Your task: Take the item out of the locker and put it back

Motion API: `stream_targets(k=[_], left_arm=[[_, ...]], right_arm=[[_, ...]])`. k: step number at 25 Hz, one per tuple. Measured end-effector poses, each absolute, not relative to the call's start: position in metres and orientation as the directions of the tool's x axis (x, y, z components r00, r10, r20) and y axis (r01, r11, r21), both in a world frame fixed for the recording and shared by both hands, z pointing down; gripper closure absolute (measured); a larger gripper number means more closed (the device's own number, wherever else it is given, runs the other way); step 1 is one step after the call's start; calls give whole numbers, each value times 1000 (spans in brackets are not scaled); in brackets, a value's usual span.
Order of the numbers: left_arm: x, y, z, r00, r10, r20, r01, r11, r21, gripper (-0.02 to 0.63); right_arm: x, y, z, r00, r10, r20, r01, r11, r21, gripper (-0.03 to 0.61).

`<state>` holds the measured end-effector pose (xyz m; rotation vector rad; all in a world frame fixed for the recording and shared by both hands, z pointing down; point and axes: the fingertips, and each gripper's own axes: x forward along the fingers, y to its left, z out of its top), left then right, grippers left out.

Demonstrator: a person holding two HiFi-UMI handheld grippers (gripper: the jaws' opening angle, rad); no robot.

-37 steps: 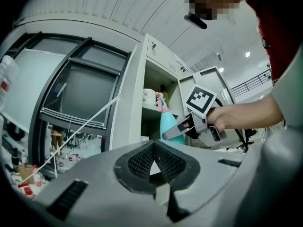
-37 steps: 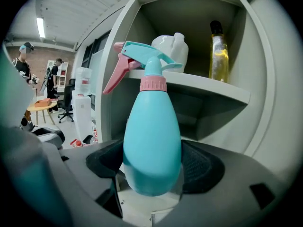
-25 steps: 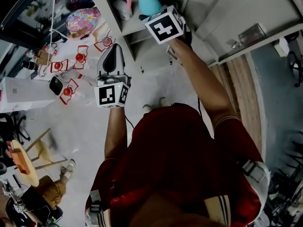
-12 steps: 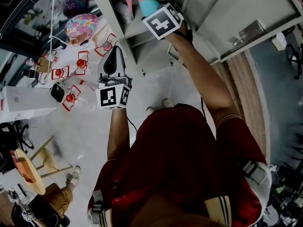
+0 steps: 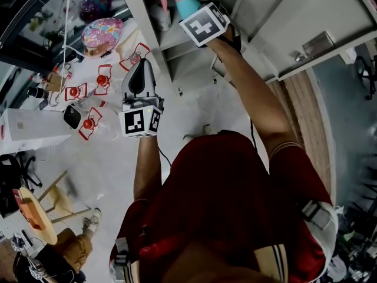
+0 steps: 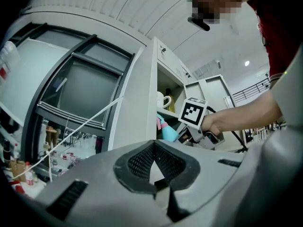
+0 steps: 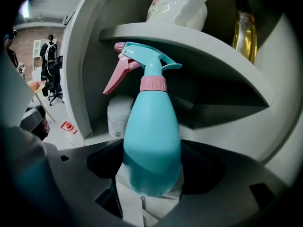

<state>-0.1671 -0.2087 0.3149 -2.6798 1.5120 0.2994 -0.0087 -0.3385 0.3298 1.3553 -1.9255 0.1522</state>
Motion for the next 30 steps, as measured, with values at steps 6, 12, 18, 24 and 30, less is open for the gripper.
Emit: stream_targets(k=[6,12,18,24,30], left_arm=[[-170,-217,314,498,-847,-186,-856,-515,49,607],[-176,-220,310,487,-854,-186,-864,-501,40,607],[-175,-225,306,486,-856,-175,-869,-495,11,607],[-165,-222,301,498,-851,-167,-864,-502,-19,607],[-162,-216,300,488,-859,-156,-871,-490,-23,607]], right_arm=[[-9,-354,329,-145,-770,621,-852,417,318,207],[-18,-358,324,-189,-781,596,-878,406,253,207],[-20,-367,335,-236,-795,559,-908,386,165,207],[-17,-370,335,-268,-827,494,-923,368,116,207],[-16,-372,335,-290,-837,464,-922,374,98,207]])
